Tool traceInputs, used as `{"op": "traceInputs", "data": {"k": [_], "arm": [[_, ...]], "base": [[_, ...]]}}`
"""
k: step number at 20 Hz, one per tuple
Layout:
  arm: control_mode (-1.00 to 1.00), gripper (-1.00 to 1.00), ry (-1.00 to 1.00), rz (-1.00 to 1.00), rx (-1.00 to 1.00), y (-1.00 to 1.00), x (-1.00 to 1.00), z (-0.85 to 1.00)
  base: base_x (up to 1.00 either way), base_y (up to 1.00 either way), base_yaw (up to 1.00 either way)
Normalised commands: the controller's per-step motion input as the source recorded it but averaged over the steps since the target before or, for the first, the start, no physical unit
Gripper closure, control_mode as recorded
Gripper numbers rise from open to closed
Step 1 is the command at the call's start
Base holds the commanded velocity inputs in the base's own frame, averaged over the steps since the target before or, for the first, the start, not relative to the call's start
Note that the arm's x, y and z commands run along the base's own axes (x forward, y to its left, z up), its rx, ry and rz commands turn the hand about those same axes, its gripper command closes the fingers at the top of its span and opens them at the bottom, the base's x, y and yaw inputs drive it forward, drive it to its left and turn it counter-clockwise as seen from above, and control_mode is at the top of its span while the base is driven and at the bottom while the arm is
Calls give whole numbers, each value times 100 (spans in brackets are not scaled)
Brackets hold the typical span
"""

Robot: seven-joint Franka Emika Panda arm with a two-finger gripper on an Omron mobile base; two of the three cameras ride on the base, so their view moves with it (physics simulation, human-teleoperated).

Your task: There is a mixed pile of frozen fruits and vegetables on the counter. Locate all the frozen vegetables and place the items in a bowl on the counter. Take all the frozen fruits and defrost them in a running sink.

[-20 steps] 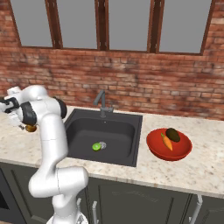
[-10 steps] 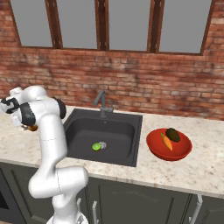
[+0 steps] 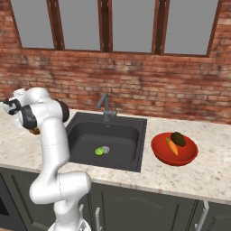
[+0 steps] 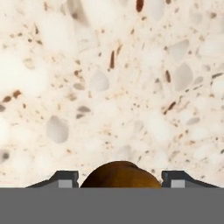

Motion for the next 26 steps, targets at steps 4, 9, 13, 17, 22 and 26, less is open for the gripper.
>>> {"op": "traceInputs", "data": {"k": [4, 9, 13, 17, 22, 26], "arm": [[-100, 100, -1, -1, 6, -40, -4, 71], [-100, 100, -5, -10, 27, -89, -20, 63], [-100, 100, -16, -18, 16, -100, -5, 13], [-100, 100, -22, -21, 6, -100, -10, 13], [-100, 100, -12, -21, 5, -100, -1, 29], [-100, 100, -3, -20, 3, -100, 0, 16]], "base": [[0, 0, 0], [0, 0, 0], [0, 0, 0], [0, 0, 0], [0, 0, 0], [0, 0, 0]]}}
